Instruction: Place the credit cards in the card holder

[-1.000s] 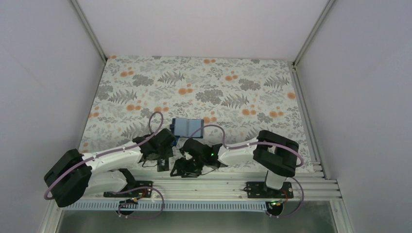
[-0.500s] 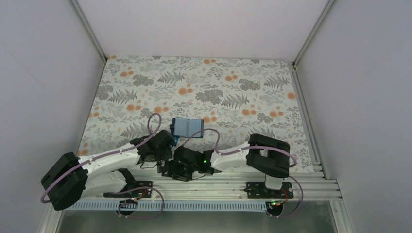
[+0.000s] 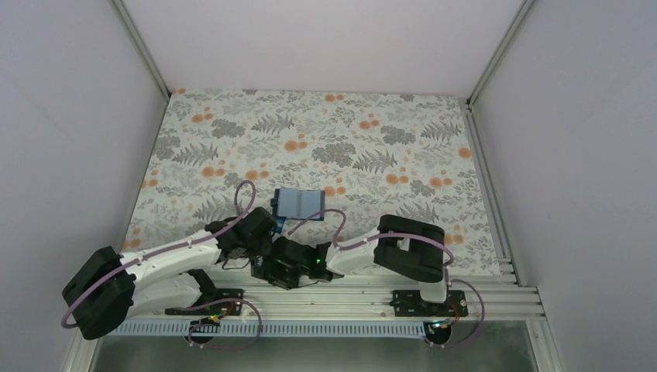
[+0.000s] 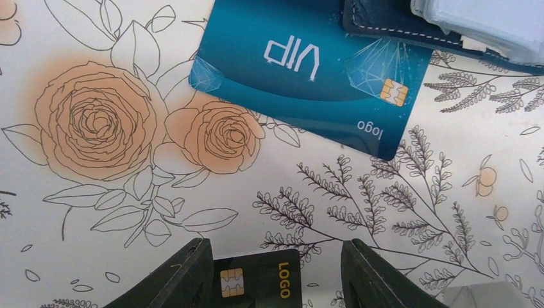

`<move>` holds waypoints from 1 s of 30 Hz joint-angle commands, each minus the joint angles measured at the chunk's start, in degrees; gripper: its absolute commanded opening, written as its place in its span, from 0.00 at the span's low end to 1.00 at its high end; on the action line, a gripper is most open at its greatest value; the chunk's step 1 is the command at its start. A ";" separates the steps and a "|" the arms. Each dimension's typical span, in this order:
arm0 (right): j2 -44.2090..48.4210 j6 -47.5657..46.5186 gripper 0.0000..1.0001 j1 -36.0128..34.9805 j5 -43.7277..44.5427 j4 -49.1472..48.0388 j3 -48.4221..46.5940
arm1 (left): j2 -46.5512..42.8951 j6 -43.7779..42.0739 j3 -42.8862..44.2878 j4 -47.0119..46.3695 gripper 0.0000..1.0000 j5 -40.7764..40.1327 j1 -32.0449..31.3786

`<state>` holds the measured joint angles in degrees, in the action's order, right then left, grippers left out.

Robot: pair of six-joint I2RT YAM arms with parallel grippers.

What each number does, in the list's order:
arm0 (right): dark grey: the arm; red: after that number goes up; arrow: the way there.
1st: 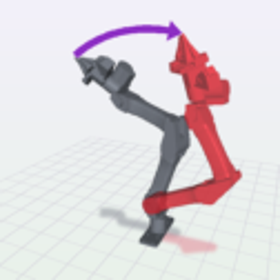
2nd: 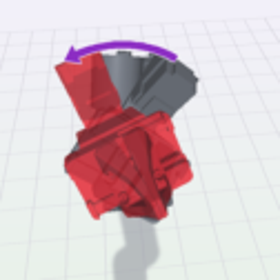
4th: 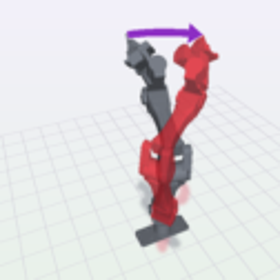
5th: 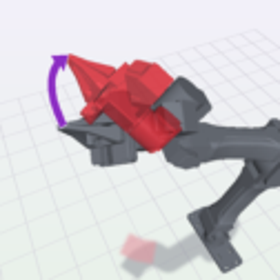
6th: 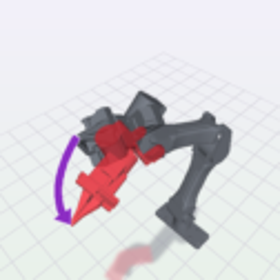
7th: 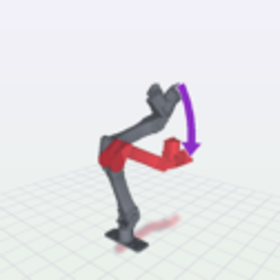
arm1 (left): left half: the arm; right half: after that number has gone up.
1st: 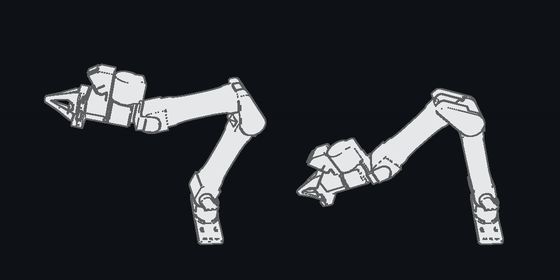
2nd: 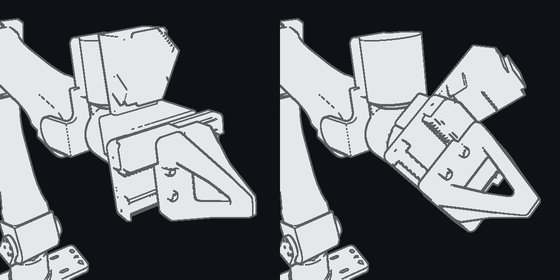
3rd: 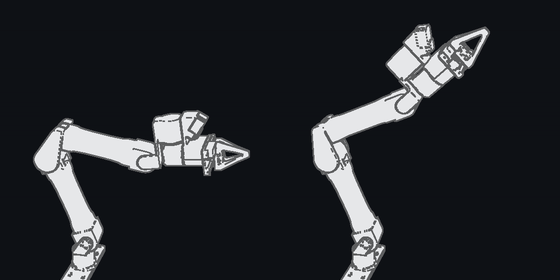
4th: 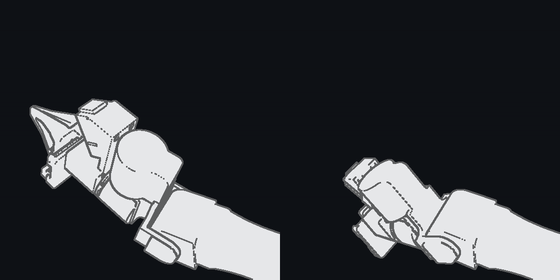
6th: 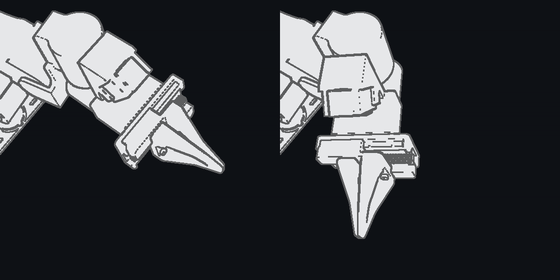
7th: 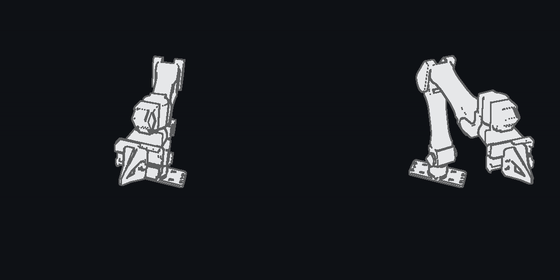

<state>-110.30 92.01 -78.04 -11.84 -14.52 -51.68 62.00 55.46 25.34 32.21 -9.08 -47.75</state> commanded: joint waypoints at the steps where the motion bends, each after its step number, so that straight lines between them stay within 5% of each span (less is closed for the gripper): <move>1: -2.32 2.90 0.51 -1.41 1.17 -1.65 -0.48 | -1.18 -0.88 -0.30 0.69 0.52 -0.36 -0.15; 14: -3.96 5.08 0.38 -0.72 1.65 -7.58 1.38 | -2.20 -0.88 -2.15 -0.04 0.52 0.25 -0.16; 24: -3.47 5.11 0.15 -0.04 1.49 -10.38 2.84 | -2.28 -0.53 -3.65 -0.95 0.51 0.99 -0.16; 30: -2.22 3.70 0.14 0.30 1.98 -9.57 2.69 | -2.85 -0.19 -4.38 -1.05 0.51 1.36 -0.15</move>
<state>-112.95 95.92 -78.13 -11.77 -24.01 -49.71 59.57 55.05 22.72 30.48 -9.39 -47.72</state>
